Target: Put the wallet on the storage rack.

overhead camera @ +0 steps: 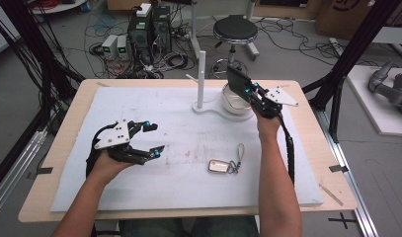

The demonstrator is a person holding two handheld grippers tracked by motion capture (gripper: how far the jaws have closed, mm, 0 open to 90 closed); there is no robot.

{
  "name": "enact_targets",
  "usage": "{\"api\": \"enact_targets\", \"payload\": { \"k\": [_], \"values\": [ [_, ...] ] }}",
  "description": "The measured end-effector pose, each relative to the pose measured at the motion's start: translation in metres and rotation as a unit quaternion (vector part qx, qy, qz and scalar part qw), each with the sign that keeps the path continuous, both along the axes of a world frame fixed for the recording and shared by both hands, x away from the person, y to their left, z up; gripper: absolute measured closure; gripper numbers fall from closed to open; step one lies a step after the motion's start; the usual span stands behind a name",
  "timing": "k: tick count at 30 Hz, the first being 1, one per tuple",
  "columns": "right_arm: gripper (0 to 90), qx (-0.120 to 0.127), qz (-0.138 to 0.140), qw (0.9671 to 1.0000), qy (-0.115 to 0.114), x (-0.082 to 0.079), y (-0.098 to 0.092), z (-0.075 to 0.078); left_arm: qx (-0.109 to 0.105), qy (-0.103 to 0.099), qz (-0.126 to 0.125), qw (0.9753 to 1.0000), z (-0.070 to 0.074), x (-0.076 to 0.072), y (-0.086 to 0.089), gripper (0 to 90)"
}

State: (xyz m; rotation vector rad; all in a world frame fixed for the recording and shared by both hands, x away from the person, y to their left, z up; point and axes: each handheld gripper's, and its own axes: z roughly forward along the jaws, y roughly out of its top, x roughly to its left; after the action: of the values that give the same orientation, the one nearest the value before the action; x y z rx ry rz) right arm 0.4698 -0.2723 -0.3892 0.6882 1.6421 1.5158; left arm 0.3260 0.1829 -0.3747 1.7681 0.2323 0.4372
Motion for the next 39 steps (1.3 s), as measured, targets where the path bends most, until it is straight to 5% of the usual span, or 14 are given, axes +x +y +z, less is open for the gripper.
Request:
{"api": "enact_targets", "payload": {
  "k": [9, 14, 18, 19, 26, 33, 39],
  "values": [
    [81.3, 0.001, -0.012, 0.9999, 0.005, 0.005, 0.002, -0.018, -0.001, 0.000, -0.003, 1.0000, -0.001, 0.000, 0.000, 28.2],
    [80.2, -0.020, -0.026, 0.9988, 0.035, 0.006, -0.002, -0.032, -0.002, -0.002, -0.003, 1.0000, 0.000, 0.000, 0.000, 28.2],
    [66.0, -0.019, -0.040, 0.9980, 0.045, 0.007, -0.002, -0.033, -0.002, -0.001, -0.004, 1.0000, 0.000, 0.000, 0.000, 28.2],
    [51.7, -0.021, -0.048, 0.9976, 0.046, 0.008, -0.001, -0.032, -0.002, -0.002, -0.004, 1.0000, 0.000, 0.000, 0.000, 28.2],
    [29.5, 0.004, -0.055, 0.9972, 0.051, 0.000, -0.004, -0.015, -0.001, -0.001, 0.000, 1.0000, 0.000, 0.000, 0.001, 28.2],
    [22.5, -0.044, -0.050, 0.9936, 0.091, -0.019, -0.004, 0.005, 0.004, -0.001, 0.012, 0.9999, 0.004, 0.000, 0.001, 26.7],
    [21.4, -0.073, -0.039, 0.9915, 0.101, -0.046, -0.003, 0.021, 0.017, 0.015, 0.039, 0.9990, 0.008, -0.002, 0.008, 26.4]
  ]
}}
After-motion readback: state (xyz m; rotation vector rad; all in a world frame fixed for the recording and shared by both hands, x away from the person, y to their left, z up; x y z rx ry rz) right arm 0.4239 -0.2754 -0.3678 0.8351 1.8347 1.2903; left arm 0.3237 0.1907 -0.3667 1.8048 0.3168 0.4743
